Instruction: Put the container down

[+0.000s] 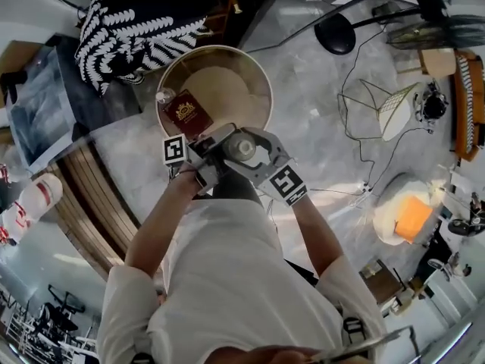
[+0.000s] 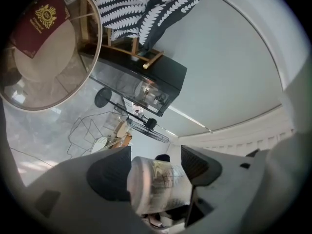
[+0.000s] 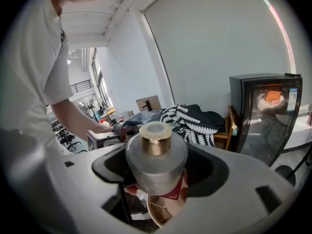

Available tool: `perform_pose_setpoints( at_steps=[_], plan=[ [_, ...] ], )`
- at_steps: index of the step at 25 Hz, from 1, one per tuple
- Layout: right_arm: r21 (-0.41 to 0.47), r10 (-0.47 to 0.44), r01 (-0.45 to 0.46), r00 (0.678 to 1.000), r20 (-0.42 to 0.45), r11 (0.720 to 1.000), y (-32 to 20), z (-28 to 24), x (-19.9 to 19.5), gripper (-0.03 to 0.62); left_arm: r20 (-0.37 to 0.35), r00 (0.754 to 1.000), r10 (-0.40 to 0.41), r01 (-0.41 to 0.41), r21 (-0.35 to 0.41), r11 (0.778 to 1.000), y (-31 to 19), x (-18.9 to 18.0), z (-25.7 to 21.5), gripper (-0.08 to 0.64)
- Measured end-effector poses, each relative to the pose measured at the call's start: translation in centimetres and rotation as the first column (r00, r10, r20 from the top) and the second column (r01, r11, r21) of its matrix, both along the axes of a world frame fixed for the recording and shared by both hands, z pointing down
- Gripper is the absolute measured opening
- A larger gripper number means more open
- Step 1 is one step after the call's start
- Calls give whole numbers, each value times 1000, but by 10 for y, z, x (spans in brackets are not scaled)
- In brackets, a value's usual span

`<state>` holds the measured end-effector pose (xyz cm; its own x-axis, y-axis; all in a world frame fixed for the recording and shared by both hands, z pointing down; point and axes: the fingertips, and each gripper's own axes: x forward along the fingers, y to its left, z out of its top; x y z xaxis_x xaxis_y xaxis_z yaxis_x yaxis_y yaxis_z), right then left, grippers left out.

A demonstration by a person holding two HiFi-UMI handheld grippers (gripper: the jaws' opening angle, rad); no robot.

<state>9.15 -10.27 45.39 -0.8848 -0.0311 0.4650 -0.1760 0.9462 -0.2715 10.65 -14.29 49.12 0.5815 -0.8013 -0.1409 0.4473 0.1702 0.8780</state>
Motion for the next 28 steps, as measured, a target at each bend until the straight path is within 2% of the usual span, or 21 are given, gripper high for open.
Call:
perform_pose_setpoints(
  at_steps=[5, 12, 22, 28],
  plan=[
    [-19, -38, 38, 999, -27, 999, -7, 28, -1, 333, 9, 997, -71, 71, -39, 997, 0, -6, 23, 298],
    [-55, -58, 54, 996, -73, 997, -20, 79, -9, 333, 28, 993, -117, 119, -77, 990, -2, -20, 70, 298],
    [-93, -2, -9, 993, -115, 996, -53, 155, -19, 333, 114, 987, -117, 129, -106, 986, -6, -43, 141, 298],
    [-57, 75, -86, 983, -168, 995, -76, 215, -17, 333, 166, 979, -117, 139, -127, 982, 4, -55, 187, 293]
  ],
)
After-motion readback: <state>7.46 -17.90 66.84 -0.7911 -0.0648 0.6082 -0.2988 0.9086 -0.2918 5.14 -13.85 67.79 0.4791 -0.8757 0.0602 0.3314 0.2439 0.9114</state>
